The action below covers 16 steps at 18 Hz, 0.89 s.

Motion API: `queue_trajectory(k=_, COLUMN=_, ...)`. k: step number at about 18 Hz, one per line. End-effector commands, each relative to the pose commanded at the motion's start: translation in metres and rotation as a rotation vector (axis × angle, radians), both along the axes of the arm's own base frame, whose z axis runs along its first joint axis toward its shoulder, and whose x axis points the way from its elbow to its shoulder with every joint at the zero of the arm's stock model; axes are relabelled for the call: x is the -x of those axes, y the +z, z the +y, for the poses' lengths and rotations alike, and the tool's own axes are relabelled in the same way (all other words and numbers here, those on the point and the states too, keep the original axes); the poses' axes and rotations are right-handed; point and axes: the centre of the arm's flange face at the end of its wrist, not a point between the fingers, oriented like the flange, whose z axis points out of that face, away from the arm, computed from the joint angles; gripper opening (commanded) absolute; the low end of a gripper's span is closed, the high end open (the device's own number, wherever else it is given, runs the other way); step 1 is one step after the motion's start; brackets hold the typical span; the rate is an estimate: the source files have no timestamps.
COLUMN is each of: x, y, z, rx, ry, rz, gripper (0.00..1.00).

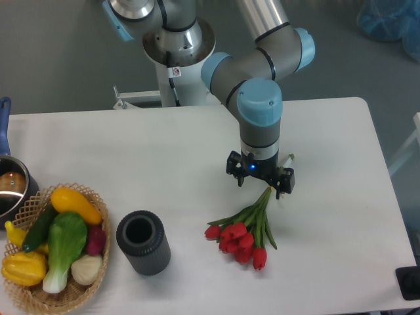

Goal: Pick up the flowers from the table
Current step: 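Lower the open gripper toward the green stems of the red tulips, then close the gripper around the tulip stems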

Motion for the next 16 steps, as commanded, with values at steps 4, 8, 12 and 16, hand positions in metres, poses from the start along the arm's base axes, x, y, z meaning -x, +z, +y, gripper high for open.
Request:
queue_trajectory(k=4, x=0.014, y=-0.005, z=-0.012, rx=0.000, ry=0.030, rz=-0.011, gripper=1.00)
queue_trajectory(k=8, x=0.022, y=-0.016, z=-0.010, rx=0.011, ry=0.035, rz=-0.020, gripper=1.00)
queue_trajectory(k=12, x=0.022, y=-0.024, z=-0.013, rx=0.019, ry=0.040, rz=-0.035, gripper=1.00)
queue_trajectory(k=16, x=0.019, y=-0.031, z=-0.015, rx=0.028, ry=0.040, rz=-0.046, gripper=1.00)
